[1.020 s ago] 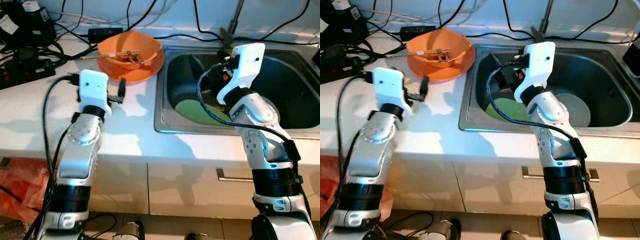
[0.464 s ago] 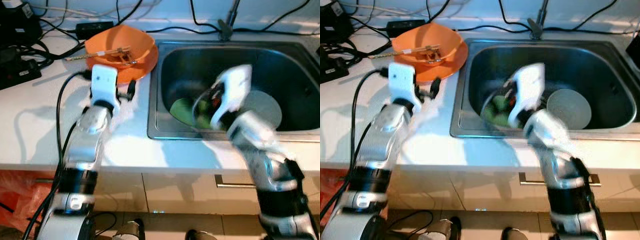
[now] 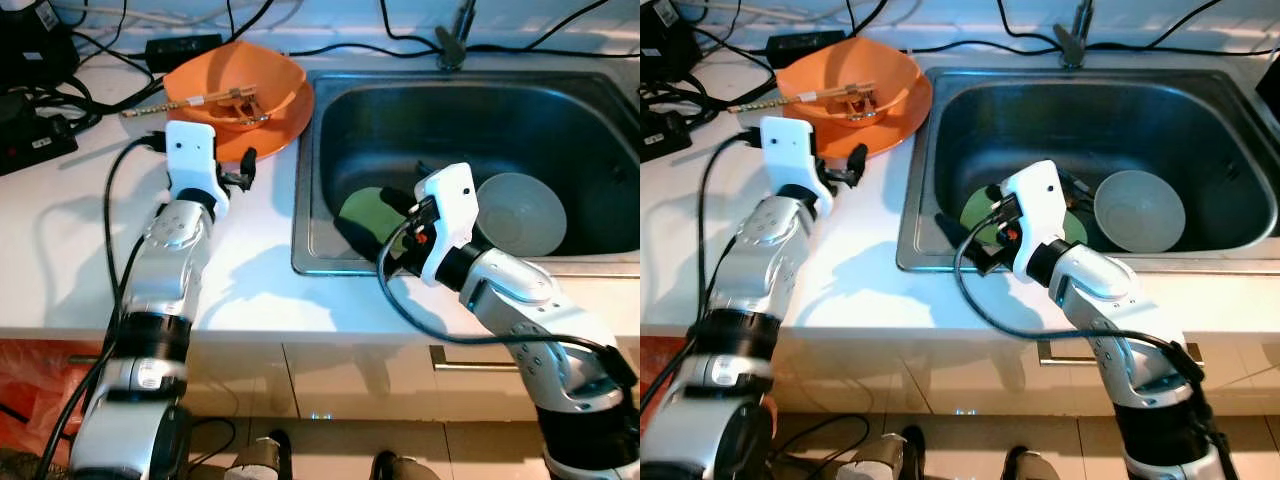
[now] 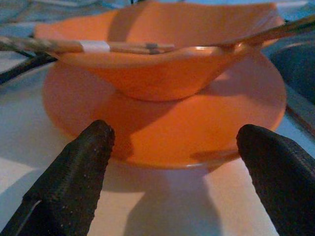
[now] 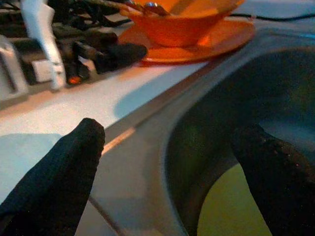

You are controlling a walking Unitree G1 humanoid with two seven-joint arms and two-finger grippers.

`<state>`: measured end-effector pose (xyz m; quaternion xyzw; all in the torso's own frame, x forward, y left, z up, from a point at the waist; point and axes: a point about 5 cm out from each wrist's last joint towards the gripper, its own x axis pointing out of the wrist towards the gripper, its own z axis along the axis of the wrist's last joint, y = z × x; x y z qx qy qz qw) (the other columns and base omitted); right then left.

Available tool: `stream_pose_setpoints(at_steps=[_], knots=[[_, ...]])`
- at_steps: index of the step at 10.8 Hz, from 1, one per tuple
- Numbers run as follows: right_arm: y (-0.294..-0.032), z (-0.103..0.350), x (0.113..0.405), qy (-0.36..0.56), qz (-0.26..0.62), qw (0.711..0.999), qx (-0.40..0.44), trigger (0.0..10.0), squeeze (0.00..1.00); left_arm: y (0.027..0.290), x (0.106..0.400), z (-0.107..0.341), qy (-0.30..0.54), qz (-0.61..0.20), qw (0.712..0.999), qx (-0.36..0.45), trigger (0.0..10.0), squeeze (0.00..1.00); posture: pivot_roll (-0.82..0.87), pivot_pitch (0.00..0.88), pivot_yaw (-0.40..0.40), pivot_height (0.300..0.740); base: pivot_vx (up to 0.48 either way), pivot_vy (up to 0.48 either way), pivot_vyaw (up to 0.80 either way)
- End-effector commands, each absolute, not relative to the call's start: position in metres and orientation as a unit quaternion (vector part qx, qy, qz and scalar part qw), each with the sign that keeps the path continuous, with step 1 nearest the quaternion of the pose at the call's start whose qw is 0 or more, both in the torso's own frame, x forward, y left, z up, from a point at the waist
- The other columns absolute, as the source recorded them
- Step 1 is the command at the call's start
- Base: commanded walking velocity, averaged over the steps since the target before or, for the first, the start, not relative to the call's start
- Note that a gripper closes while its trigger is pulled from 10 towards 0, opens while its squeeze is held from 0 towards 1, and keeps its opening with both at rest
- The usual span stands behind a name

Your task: Kitchen organization

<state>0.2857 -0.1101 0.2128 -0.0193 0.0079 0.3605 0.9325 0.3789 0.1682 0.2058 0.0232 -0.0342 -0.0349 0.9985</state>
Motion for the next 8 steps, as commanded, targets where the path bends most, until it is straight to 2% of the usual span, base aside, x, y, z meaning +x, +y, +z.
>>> stream_pose_setpoints(at_steps=[1, 2, 4, 6, 7, 8], knots=[[-0.106, 0.212, 0.279, 0.012, 0.381, 0.924, -0.023, 10.0, 0.00, 0.170, 0.382, 0.211, -0.035, -0.035, 0.999, 0.013, 10.0, 0.00, -0.04, 0.215, 0.050, 0.740, 0.000, 0.000, 0.00], [-0.099, 0.211, 0.271, 0.012, 0.407, 0.913, -0.030, 10.0, 0.00, 0.173, 0.391, 0.219, -0.037, -0.030, 0.999, 0.005, 10.0, 0.00, -0.04, 0.214, 0.053, 0.740, 0.000, 0.000, 0.00], [-0.097, 0.208, 0.269, 0.017, 0.412, 0.910, -0.036, 10.0, 0.00, 0.171, 0.397, 0.226, -0.042, -0.038, 0.998, 0.012, 10.0, 0.00, -0.04, 0.217, 0.055, 0.740, 0.000, 0.000, 0.00], [-0.097, 0.208, 0.268, 0.018, 0.415, 0.909, -0.041, 10.0, 0.00, 0.169, 0.405, 0.217, 0.021, -0.067, 0.996, 0.060, 10.0, 0.00, -0.04, 0.223, 0.060, 0.740, 0.000, 0.000, 0.00], [-0.097, 0.208, 0.268, 0.019, 0.415, 0.909, -0.042, 10.0, 0.00, 0.170, 0.406, 0.217, 0.025, -0.070, 0.995, 0.066, 10.0, 0.00, -0.03, 0.223, 0.061, 0.740, 0.000, 0.000, 0.00], [-0.096, 0.207, 0.267, 0.019, 0.417, 0.908, -0.043, 10.0, 0.00, 0.179, 0.409, 0.216, 0.060, -0.083, 0.990, 0.094, 10.0, 0.00, -0.03, 0.225, 0.066, 0.740, 0.000, 0.000, 0.00]])
